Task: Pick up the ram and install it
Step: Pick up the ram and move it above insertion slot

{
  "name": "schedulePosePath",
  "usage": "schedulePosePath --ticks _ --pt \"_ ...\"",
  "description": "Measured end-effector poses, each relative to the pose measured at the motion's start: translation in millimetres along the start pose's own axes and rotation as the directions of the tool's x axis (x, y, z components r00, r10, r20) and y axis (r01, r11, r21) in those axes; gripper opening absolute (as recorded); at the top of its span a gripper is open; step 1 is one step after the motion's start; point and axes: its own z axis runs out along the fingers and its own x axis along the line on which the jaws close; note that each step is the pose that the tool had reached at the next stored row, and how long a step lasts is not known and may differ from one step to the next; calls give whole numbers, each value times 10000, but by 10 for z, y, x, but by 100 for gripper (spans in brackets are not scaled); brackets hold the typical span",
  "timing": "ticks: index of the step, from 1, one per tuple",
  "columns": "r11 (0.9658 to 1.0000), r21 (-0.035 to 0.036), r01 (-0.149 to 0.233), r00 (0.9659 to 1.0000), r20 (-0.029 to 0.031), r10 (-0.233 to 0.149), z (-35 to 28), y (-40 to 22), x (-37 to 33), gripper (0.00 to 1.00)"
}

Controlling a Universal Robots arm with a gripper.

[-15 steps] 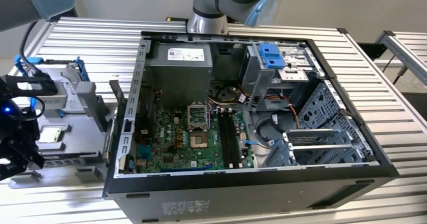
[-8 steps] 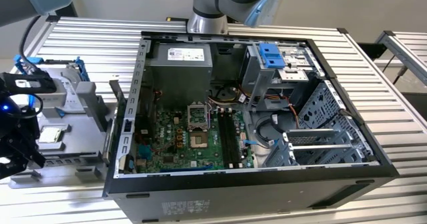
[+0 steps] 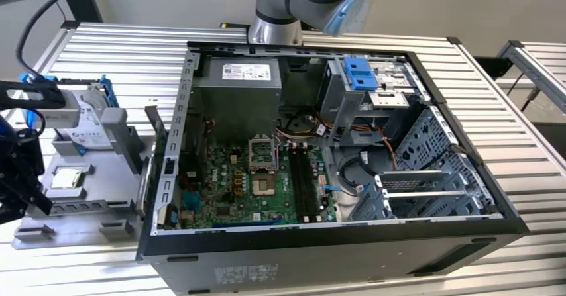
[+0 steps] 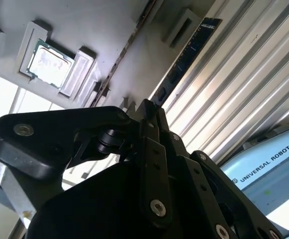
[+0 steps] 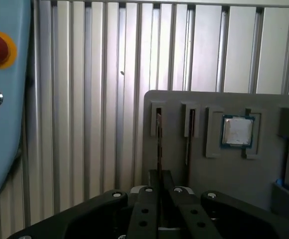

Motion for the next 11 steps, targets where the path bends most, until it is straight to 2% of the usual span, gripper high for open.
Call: schedulePosePath --ticks 5,9,11 --pt "10000 -5 -12 10000 -1 12 -82 -2 2 0" --pt "10000 -97 -11 10000 3 12 -142 -3 3 0" --pt "9999 -105 -11 10000 7 11 -181 -4 3 0"
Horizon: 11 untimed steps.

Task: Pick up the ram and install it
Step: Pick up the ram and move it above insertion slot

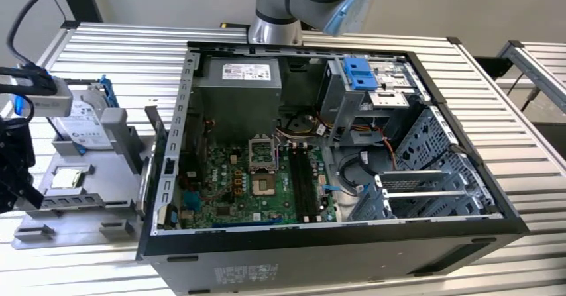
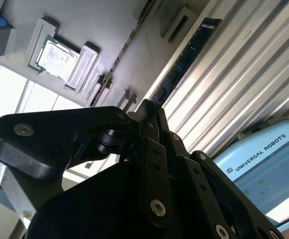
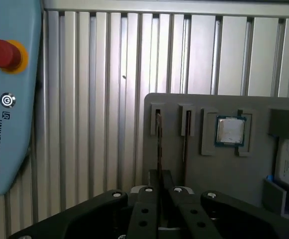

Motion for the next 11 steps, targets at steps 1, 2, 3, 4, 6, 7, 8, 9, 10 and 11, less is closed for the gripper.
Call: schedulePosePath --ticks 1,2,3,4,6,7,8,9,10,11 --pt "10000 1 0 10000 5 0 -26 0 0 0" --pt "10000 1 0 10000 7 0 -53 -1 1 0" --pt "10000 0 0 10000 9 0 -82 -1 1 0" --pt "10000 -5 0 10000 11 0 -108 -1 2 0" --pt "10000 -20 0 10000 26 0 -160 -2 3 0" --pt "10000 -39 1 10000 34 -1 -180 -2 3 0" --pt "10000 -59 1 10000 43 -1 -200 -2 4 0" --pt "10000 -67 1 10000 49 0 -218 -2 4 0" --pt "10000 -76 0 10000 56 0 -240 -2 4 0" --pt "10000 -84 1 10000 64 0 -266 -3 5 0"
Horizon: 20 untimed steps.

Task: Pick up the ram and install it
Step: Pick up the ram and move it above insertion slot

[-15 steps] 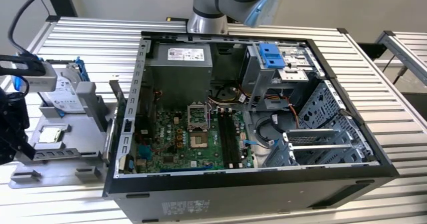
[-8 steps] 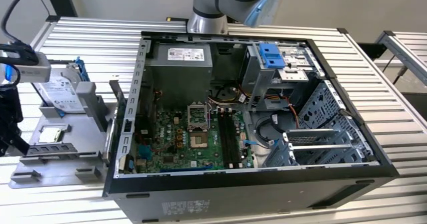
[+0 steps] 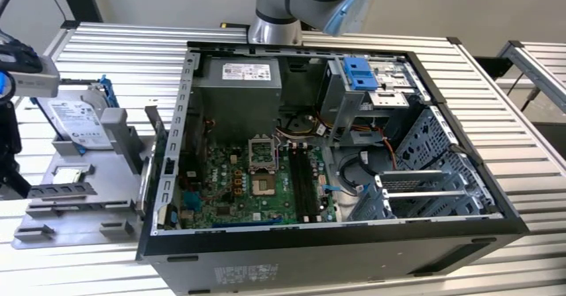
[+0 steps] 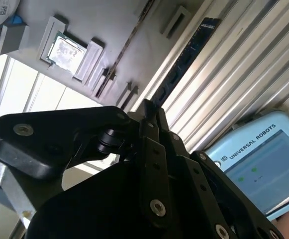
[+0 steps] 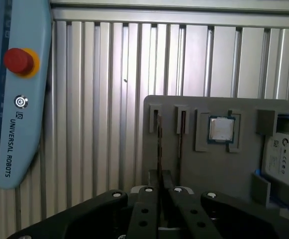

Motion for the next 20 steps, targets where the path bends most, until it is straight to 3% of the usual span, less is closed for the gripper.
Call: schedulePosePath --ticks 10,20 --pt "10000 -1 0 10000 44 0 -307 -1 3 0" --pt "10000 -1 0 10000 50 0 -589 -2 6 0"
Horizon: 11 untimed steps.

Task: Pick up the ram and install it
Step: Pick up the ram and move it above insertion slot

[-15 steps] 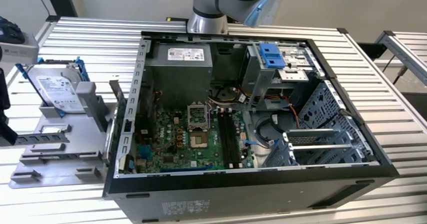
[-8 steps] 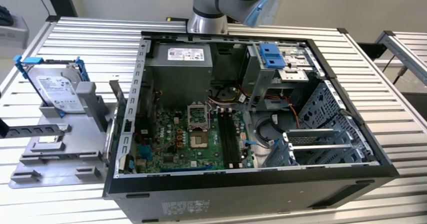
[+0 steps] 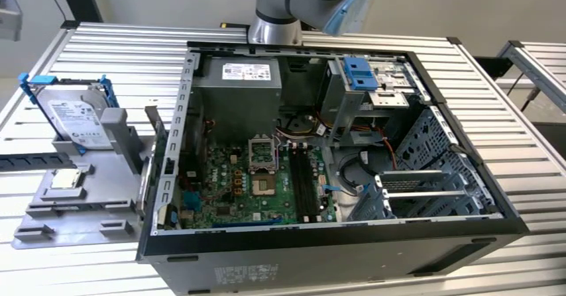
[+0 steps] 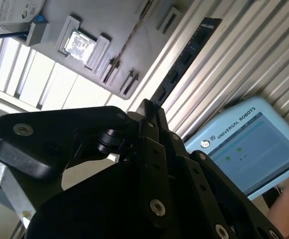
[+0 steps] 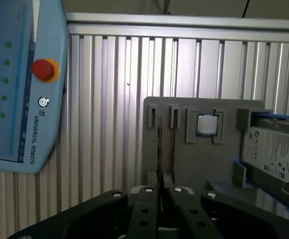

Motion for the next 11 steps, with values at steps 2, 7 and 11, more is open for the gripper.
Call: schedulePosePath --ticks 2,7,11 --pt "10000 0 0 10000 0 0 -61 0 0 0" --pt "10000 -1 1 10000 1 -1 -223 -1 1 0" --pt "10000 -3 0 10000 0 0 -343 -1 2 0"
